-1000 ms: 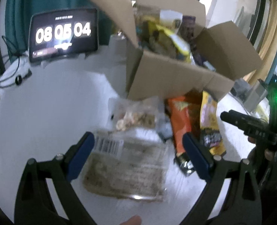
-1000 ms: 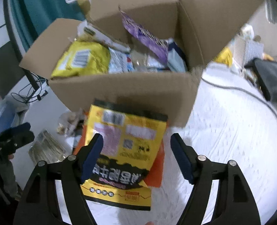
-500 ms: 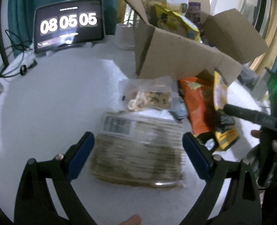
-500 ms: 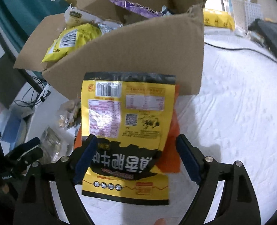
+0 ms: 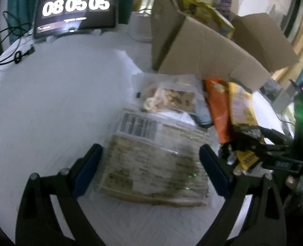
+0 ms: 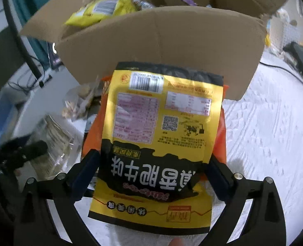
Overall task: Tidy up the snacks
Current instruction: 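Grasp the yellow-and-black bag with the right gripper while the left grasps the clear-wrapped bread pack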
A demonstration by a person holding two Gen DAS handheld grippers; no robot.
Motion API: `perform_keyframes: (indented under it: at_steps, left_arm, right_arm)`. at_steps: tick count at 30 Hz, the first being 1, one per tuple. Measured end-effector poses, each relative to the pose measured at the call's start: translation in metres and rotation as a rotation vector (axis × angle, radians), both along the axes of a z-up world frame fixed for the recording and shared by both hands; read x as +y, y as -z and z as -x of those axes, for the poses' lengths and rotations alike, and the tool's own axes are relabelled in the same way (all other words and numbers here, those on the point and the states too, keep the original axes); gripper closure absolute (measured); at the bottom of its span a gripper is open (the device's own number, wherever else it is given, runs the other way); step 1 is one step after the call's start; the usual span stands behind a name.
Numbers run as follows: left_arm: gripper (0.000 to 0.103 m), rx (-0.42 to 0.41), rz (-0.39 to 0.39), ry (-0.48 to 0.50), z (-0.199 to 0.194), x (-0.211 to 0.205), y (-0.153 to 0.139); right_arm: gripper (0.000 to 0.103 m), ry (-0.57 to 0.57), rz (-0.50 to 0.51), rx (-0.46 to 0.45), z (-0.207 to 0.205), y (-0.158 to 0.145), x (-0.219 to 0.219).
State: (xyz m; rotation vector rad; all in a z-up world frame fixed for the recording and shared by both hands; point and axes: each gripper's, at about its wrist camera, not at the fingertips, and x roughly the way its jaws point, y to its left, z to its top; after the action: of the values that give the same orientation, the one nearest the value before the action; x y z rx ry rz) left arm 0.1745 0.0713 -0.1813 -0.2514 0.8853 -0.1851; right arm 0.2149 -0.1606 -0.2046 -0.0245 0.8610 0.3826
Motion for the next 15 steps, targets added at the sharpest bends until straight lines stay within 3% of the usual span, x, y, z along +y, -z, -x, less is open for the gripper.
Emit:
perform_keyframes:
  at_steps: [2,7,12,14,15]
  left_arm:
    - [0.021,-0.010,-0.022,0.007,0.003,-0.004,0.000]
    - [0.054,-0.033,0.036,-0.006,0.009,0.004,-0.005]
    - [0.060,-0.042,0.127,0.005,0.014,0.012,-0.008]
    - [0.061,-0.034,0.202,0.032,0.015,0.013,-0.006]
    - [0.066,-0.030,0.249,0.061,0.015,0.010,-0.005]
  right_arm:
    - [0.004,0.001,0.030,-0.005,0.001,0.001,0.005]
    - [0.009,0.025,0.056,-0.018,0.000,0.002,0.011]
    - [0.017,0.035,0.032,-0.025,0.001,0.001,0.003]
    - [0.018,0.034,0.025,-0.027,0.002,0.001,0.000]
    - [0.019,0.035,0.021,-0.027,0.002,0.001,0.000]
